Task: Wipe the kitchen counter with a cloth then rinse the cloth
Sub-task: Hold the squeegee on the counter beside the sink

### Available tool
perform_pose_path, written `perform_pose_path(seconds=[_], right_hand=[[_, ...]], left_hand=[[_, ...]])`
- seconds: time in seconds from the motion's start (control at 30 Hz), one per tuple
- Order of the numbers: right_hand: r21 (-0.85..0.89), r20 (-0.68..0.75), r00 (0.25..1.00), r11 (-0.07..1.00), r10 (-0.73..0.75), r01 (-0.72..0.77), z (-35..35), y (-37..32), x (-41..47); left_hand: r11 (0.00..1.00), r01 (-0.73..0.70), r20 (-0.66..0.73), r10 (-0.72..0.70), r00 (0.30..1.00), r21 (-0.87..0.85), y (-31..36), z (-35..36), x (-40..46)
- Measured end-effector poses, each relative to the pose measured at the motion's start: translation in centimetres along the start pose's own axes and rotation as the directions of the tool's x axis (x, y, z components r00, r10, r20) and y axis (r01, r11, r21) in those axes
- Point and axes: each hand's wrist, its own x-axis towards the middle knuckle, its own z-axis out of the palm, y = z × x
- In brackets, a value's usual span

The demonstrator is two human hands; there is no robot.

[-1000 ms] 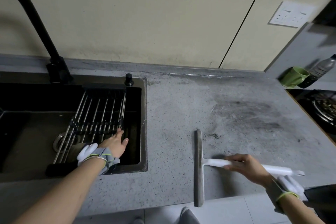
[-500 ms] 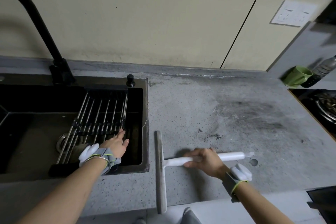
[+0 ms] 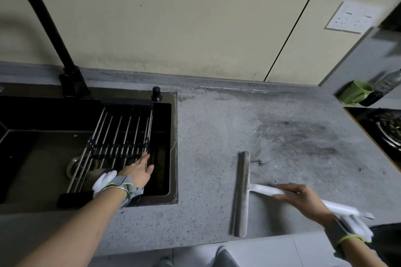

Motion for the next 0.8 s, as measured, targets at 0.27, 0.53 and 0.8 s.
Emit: perform_pose_path(seconds=[0.27, 0.53, 0.8], right_hand=[[-0.081, 0.022, 1.000, 0.997, 0.005, -0.003, 0.8, -0.1, 0.6], [-0.099, 0.174, 0.977, 0.985, -0.122, 0.141, 4.5, -4.7, 2.7], [-0.078, 0.224, 0.950, 0.968, -0.216, 0.238, 8.7, -9.4, 3.5]], left_hand=[[1.000, 0.012, -0.015, -0.012, 1.000, -0.002, 0.3, 0.0, -0.2], [1.000, 0.008, -0.018, -0.009, 1.000, -0.011, -0.1, 0.3, 0.1], [1.000, -0.001, -0.007, 0.001, 1.000, -0.031, -0.5, 0.4, 0.3]])
